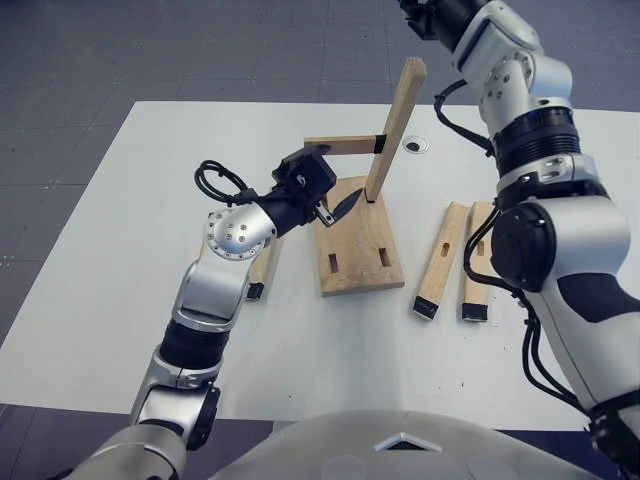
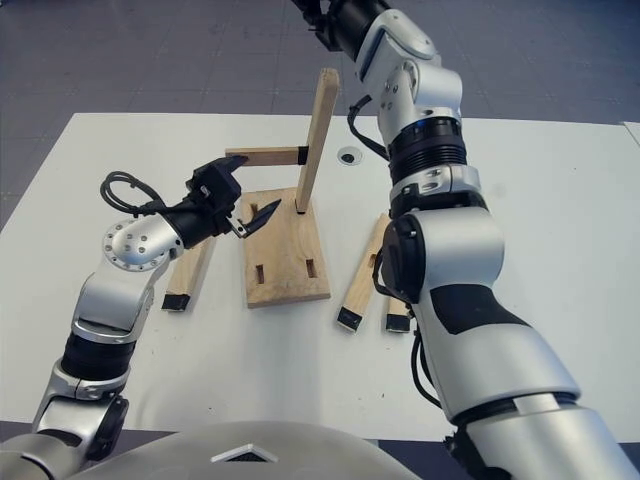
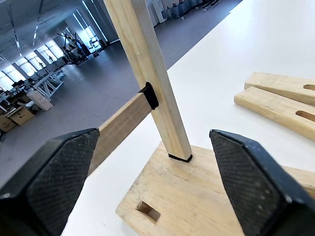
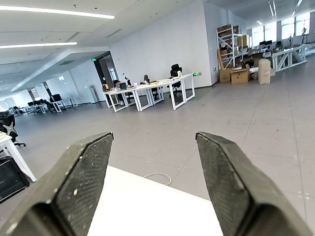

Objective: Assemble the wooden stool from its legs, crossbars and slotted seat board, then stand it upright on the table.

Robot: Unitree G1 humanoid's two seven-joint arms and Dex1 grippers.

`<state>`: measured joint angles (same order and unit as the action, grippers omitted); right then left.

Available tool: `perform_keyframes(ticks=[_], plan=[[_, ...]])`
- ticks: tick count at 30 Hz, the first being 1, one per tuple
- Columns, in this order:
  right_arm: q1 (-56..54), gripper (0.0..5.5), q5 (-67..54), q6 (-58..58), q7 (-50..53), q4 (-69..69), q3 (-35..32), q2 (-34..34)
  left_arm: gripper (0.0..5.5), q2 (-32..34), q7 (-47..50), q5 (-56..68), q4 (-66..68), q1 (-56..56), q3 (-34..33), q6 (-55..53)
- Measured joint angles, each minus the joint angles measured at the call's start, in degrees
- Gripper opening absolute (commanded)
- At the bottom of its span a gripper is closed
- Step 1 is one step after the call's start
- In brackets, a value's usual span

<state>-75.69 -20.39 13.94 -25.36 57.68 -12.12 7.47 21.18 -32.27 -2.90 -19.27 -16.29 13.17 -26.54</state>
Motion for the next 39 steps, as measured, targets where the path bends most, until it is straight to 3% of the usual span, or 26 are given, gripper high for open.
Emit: perform_keyframes(ticks=[10, 15, 22, 27, 32, 35, 39], plan=[[-2.5, 3.11, -1.9, -4.6, -0.1, -13.2, -2.4, 1.5, 4.15, -0.4, 1.6, 0.1, -0.6, 1.8, 0.7, -0.1], [7.0, 3.11, 0.2, -2.0, -1.2, -4.0, 0.2, -2.6, 4.15, -0.7, 2.3, 0.0, -1.3, 3.7, 1.4, -1.3], [7.2, 3.11, -2.3, 4.1, -1.1, -6.8, -1.5, -2.2, 4.15, -1.0, 2.5, 0.0, -2.2, 5.5, 2.9, -2.1], [7.2, 3.11, -9.0, 10.5, 1.5, -22.0, -4.9, -2.8, 4.15, -1.0, 2.8, -0.5, -1.1, 5.3, 3.2, -1.9], [5.4, 3.11, -14.4, 14.4, 6.7, -38.7, -8.7, 1.2, 4.15, -1.0, 2.8, -0.7, 0.1, 5.3, 3.6, -0.8], [13.3, 3.11, -13.7, 17.2, 9.8, -44.8, -9.6, 4.9, 4.15, -1.2, 3.4, 1.0, 0.0, 6.4, 1.0, 0.1], [34.7, 3.11, -9.6, 22.1, 12.6, -56.4, -10.2, 11.5, 4.15, -2.6, 5.7, 6.1, -3.6, 13.8, -7.2, 1.4]])
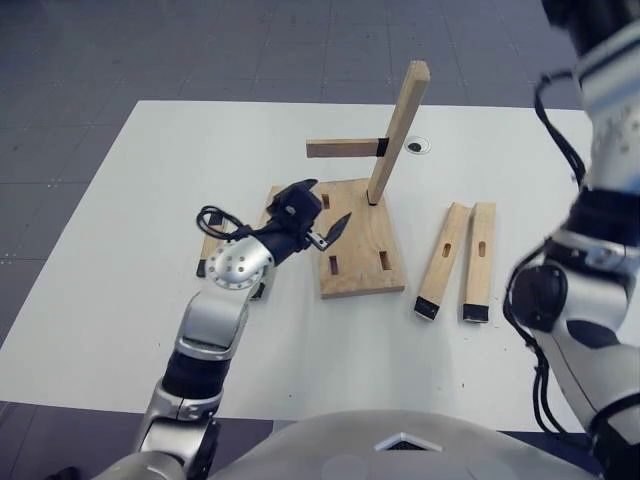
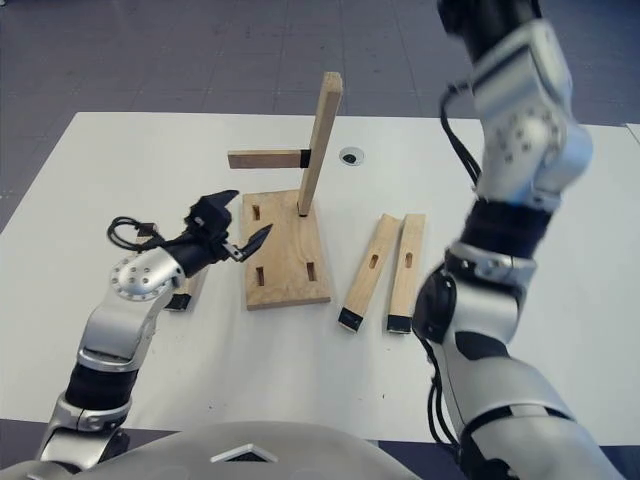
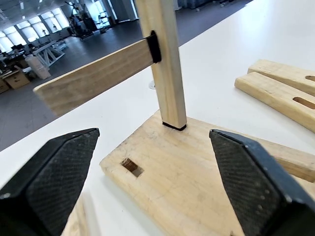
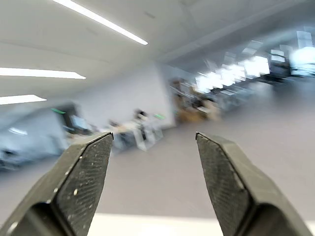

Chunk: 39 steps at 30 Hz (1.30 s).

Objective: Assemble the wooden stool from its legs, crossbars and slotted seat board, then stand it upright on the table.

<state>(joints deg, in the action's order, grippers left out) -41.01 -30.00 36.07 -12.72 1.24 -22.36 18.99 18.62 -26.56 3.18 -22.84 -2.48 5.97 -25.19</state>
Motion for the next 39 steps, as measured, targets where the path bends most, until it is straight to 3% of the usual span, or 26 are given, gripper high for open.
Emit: perform_keyframes(ticks=[7, 17, 23, 39], plan=[[26.5, 3.11, 4.5, 0.7, 1.9, -9.7, 4.0, -2.4, 4.15, 0.9, 3.9, 1.1, -2.2, 6.4, -9.1, 0.8], [68.9, 3.29, 9.6, -4.3, -2.0, -37.0, 14.9, -4.1, 4.15, -0.3, 7.2, -3.0, -1.3, 3.6, -2.3, 1.0], [71.3, 4.24, 11.9, -4.5, -2.2, -40.0, 17.0, -2.7, 4.15, -0.6, 7.3, -3.5, -1.1, 2.8, -1.6, 1.0], [68.8, 4.24, 18.5, 10.6, 5.1, -40.9, 20.3, -0.8, 4.15, -0.6, 7.3, -3.5, -0.6, 2.8, -1.2, 1.0]])
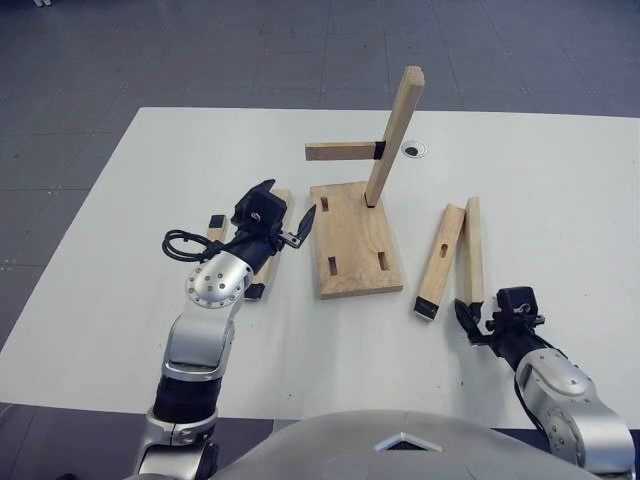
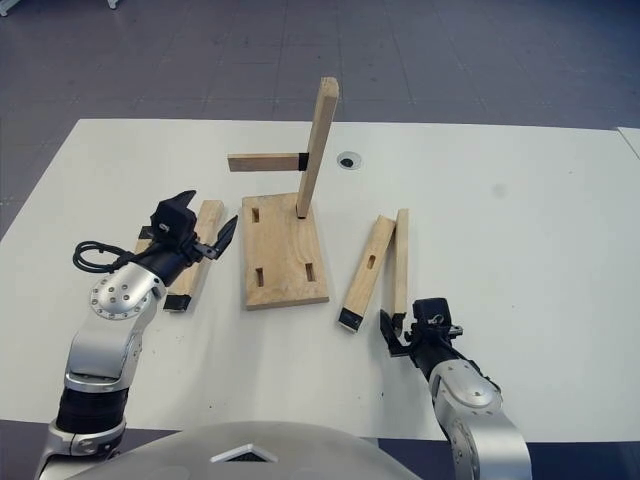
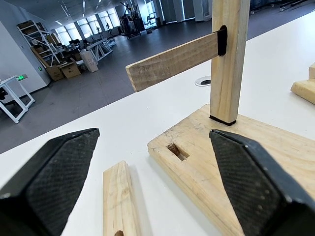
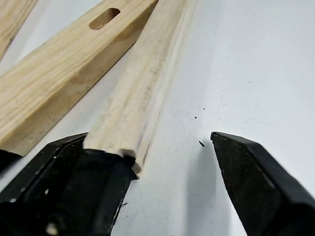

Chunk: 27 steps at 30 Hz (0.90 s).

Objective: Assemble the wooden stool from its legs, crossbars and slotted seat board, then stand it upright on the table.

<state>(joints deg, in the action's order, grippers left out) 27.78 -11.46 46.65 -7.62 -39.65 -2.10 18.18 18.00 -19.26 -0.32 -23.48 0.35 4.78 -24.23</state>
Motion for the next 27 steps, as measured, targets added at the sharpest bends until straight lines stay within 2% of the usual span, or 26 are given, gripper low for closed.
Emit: perform_keyframes(ticks=[7, 16, 20, 24, 27], plan=[[-2.0, 4.24, 3.2, 1.4, 2.0, 0.5, -1.0, 0.4, 4.15, -0.1, 0.2, 0.0, 0.6, 0.0, 0.0, 0.0], [-9.8, 4.24, 1.1, -6.2, 4.0, 2.4, -11.9, -4.1, 4.15, -0.2, 0.4, 0.0, 0.9, 0.1, 0.4, 0.2], [-9.8, 4.24, 1.8, -6.0, 3.0, 5.3, -11.8, -3.4, 4.15, -0.2, 0.4, 0.0, 1.8, 0.3, 0.6, 0.6], [-8.1, 4.24, 9.0, -18.4, -2.1, 1.6, -5.7, 4.2, 4.15, -0.4, 0.6, 0.0, 1.8, 1.3, 0.6, 0.7], [-3.3, 4.24, 11.3, -22.9, -4.3, 1.3, -3.4, 5.5, 4.15, -0.7, 0.7, -0.1, 1.8, 1.8, 0.8, 0.8]])
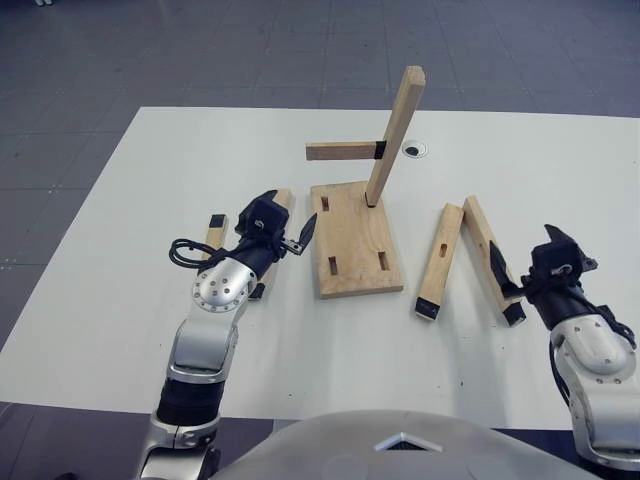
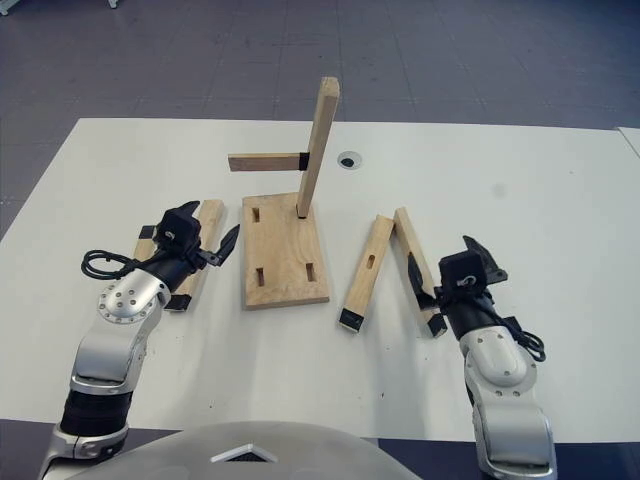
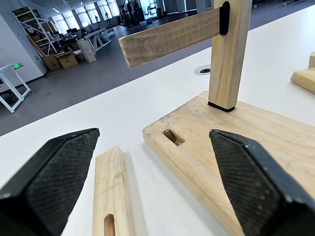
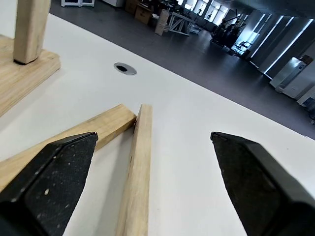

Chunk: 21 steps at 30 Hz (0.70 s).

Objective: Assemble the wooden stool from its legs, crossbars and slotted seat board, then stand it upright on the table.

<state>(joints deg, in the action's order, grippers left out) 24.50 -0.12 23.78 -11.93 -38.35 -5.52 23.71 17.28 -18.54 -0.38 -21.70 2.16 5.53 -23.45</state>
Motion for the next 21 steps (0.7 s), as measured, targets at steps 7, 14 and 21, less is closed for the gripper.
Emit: perform_keyframes(ticks=[7, 14, 21], plan=[[0.8, 4.24, 12.0, -6.6, 0.5, 7.1, 2.2, 5.4, 4.15, -0.2, 0.2, 0.0, 0.0, 0.4, 0.8, 0.2], [-0.5, 4.24, 14.0, -6.7, 1.1, 13.8, 1.4, 5.2, 4.15, -0.4, 0.3, 0.0, 0.0, 0.6, 1.0, 0.2], [-4.1, 4.24, 10.8, -5.8, 1.2, 17.9, -2.9, 2.7, 4.15, -0.5, 0.4, -0.1, 0.0, 0.7, 1.1, 0.2]])
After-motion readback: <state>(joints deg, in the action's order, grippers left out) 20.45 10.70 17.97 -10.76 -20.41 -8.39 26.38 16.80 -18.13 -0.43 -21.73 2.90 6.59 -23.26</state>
